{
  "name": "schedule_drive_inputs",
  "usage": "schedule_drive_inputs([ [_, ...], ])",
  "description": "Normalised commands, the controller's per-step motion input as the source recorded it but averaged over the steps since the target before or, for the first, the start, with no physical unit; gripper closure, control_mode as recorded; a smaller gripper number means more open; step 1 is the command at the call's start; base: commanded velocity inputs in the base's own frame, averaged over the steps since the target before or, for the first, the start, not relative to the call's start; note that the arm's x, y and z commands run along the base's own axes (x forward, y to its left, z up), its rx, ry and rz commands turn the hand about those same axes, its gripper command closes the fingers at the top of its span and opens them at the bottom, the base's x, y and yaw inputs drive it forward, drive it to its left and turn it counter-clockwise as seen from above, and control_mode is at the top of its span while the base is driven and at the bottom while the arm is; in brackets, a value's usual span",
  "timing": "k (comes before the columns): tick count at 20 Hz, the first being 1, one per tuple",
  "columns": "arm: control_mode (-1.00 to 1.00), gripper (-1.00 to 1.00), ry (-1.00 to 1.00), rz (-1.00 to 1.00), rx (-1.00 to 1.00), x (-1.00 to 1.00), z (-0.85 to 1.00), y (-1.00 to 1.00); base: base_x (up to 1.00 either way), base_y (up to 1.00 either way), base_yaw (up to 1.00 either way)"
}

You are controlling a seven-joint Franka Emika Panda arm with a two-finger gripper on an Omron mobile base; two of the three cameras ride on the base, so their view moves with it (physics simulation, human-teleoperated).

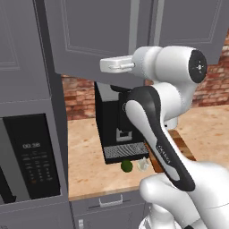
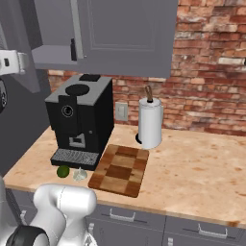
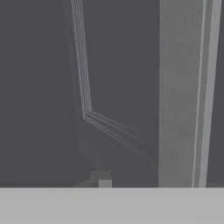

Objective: Open the cabinet. Place the bowl and condiment on the counter. Then place the lime and garlic on the cutting board.

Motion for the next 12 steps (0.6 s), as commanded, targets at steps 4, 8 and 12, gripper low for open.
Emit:
schedule_drive_inputs([
  [4, -1.0, 1.0, -0.01, 0.04, 0.0, -0.08, 0.0, 0.29, 0.0, 0.0, 0.0],
  [8, -1.0, 1.0, 0.0, 0.04, 0.0, -0.08, 0.0, 0.29, 0.0, 0.0, 0.0],
  [12, -1.0, 1.0, 0.0, 0.02, 0.0, -0.09, 0.0, 0.38, 0.0, 0.0, 0.0],
])
